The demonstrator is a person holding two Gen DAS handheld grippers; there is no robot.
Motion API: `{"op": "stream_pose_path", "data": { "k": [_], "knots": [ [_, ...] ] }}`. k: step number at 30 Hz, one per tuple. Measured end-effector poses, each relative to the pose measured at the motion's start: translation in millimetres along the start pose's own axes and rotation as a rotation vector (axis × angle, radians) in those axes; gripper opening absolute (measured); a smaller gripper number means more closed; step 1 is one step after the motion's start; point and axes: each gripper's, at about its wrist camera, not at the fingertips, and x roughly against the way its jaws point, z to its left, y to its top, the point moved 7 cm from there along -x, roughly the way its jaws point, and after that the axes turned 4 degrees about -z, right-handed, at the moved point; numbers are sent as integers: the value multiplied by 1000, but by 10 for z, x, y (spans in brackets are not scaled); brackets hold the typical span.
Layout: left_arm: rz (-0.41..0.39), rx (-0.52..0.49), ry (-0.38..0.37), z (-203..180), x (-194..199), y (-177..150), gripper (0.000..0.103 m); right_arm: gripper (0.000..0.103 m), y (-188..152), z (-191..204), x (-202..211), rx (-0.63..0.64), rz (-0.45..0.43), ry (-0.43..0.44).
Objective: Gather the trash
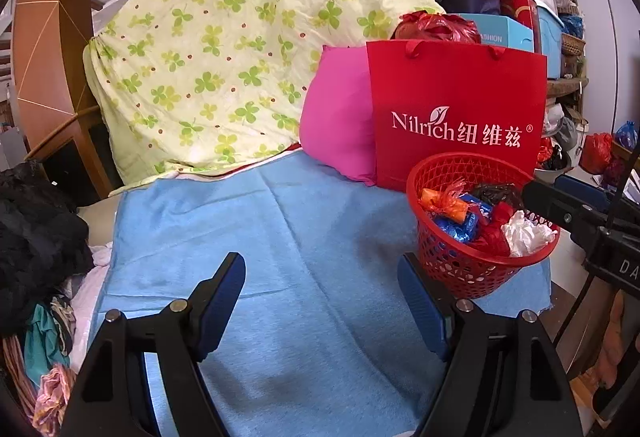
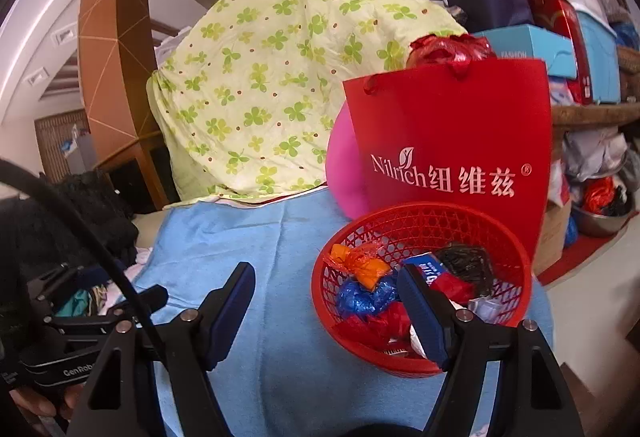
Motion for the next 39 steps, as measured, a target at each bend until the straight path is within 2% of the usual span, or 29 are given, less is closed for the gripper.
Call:
{"op": "stream_pose_path", "data": {
  "k": [3, 6, 7, 14, 24, 29, 33, 39],
  "knots": [
    [-1, 1, 12, 29, 87, 7, 80, 77, 22, 34, 99, 24, 1, -21],
    [2, -1, 42, 76, 163, -5, 92, 78, 38, 65, 193, 47, 5, -44],
    [-4, 1, 54, 94, 195, -11, 92, 78, 41, 80, 226, 51, 9, -49],
    [-8, 22, 82, 225, 440, -12, 93, 78, 37, 245, 419, 84, 41, -53],
    [-11, 45, 114, 357, 731, 11, 94, 79, 121, 493, 732, 136, 29, -63],
    [-8, 58, 123, 351, 841, 19, 95, 80, 138, 466, 798, 107, 52, -74],
    [6, 82, 99, 295, 914, -3, 97, 80, 118, 403, 846, 76, 72, -81],
    [47, 73, 148, 172, 949, -52, 97, 80, 129, 346, 942, 61, 62, -82]
  ]
}}
